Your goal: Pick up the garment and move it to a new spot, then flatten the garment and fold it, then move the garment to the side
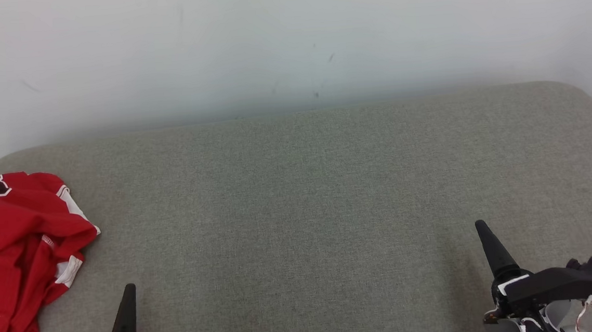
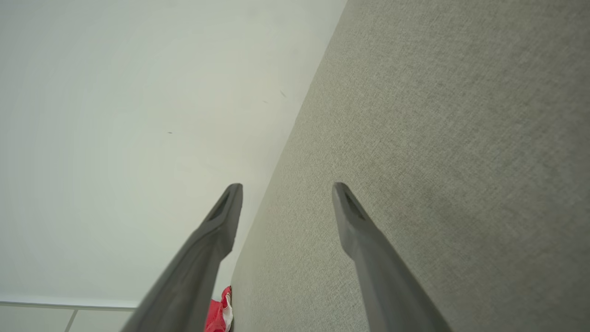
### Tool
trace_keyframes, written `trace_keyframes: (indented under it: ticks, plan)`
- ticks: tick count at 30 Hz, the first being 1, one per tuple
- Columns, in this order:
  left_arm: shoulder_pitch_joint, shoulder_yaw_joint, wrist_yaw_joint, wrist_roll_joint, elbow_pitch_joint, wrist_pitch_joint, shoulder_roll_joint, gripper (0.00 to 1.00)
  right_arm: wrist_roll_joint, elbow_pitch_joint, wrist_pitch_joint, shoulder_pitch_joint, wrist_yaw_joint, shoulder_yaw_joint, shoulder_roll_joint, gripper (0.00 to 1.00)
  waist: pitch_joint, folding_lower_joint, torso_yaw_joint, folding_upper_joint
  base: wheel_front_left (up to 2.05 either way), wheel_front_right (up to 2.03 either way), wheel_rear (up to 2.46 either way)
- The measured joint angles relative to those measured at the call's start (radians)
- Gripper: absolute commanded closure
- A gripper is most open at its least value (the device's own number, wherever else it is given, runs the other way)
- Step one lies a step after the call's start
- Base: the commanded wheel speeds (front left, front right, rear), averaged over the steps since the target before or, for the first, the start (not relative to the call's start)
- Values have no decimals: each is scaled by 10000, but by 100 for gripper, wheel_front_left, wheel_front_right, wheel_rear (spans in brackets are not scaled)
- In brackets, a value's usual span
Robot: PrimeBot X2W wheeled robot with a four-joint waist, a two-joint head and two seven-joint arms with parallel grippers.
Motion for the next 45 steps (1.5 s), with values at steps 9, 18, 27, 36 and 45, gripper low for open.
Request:
trace_keyframes:
  ticks: [9, 18, 27, 36, 45]
  plan:
    - [-401, -686, 439, 1546, 105, -351, 347, 0, -1639, 142, -330, -241, -472, 825, -506, 0, -11, 0, -65, 0, 0, 0, 0]
    - [-680, -1271, 717, 3104, 184, -683, 652, 0, -3195, 207, -648, -623, -773, 1607, -930, 0, -17, 0, -94, 0, 0, 0, 0]
    - [-855, -1716, 972, 4759, 288, -968, 957, 0, -4389, 320, -834, -998, -997, 2201, -1152, 0, 82, 0, -80, 0, 0, 0, 0]
    - [-1006, -1578, 1191, 6500, 545, -1285, 888, 0, -5530, 514, -957, -1211, -1243, 2623, -1352, 0, 149, 0, -81, 0, 0, 0, 0]
    - [-1193, -1342, 1407, 8209, 658, -1547, 704, 0, -6769, 650, -1141, -1509, -1438, 2690, -1465, 0, 274, 0, -80, 0, 0, 0, 0]
